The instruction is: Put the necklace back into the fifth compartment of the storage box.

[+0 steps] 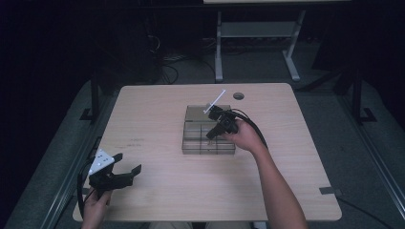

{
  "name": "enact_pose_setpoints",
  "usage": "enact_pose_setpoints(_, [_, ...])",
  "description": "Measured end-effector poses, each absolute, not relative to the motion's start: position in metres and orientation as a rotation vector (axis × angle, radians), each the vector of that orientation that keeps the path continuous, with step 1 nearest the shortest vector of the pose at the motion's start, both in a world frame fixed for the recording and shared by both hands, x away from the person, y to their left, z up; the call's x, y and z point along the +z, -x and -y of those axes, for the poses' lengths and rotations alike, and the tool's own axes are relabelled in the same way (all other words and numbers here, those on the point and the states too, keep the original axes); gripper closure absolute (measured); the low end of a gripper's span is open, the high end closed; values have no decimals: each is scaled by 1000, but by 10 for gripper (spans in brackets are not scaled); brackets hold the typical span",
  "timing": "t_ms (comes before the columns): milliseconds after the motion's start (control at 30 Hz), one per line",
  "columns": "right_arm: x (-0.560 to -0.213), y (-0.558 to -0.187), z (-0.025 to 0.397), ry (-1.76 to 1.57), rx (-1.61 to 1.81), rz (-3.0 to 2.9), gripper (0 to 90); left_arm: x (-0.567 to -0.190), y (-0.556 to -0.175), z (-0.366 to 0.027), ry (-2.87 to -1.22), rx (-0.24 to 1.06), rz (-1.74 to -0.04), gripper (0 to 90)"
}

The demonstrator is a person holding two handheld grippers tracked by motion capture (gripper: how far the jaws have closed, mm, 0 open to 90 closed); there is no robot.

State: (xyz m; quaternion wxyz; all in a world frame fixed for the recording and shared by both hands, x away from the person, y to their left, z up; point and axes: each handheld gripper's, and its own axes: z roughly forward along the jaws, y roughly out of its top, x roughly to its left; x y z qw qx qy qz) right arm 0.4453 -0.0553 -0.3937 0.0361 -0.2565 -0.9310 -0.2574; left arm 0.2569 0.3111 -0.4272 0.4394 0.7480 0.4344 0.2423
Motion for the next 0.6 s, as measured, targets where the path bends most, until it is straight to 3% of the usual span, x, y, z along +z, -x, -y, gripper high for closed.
enact_pose_setpoints(600, [-405,-449,53,801,-770,2842,869,-427,-257,-311,-1861,603,-1078,141])
